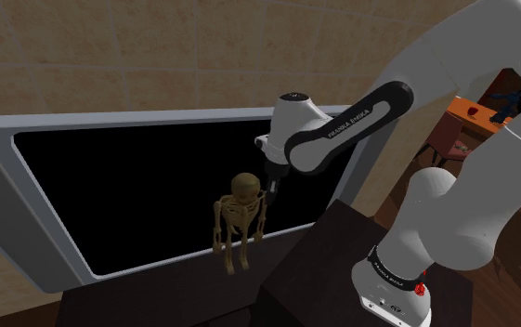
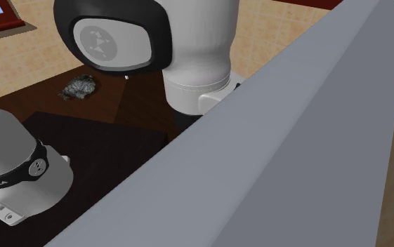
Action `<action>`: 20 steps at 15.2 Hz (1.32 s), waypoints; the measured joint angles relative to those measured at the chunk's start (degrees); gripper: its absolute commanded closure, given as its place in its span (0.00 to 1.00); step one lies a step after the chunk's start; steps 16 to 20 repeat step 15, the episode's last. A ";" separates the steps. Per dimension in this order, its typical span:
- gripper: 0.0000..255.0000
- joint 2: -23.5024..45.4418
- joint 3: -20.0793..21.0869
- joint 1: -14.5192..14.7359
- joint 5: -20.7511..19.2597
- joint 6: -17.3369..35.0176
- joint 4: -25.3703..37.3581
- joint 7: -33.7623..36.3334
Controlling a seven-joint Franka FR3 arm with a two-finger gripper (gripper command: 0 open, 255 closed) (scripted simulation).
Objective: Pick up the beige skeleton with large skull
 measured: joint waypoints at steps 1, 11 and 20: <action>1.00 -0.53 0.07 -0.03 -0.12 -0.78 0.16 0.12; 1.00 -7.08 0.83 -0.48 -1.18 -11.08 2.46 1.14; 1.00 -9.22 1.31 -0.41 -1.21 -16.38 3.76 1.68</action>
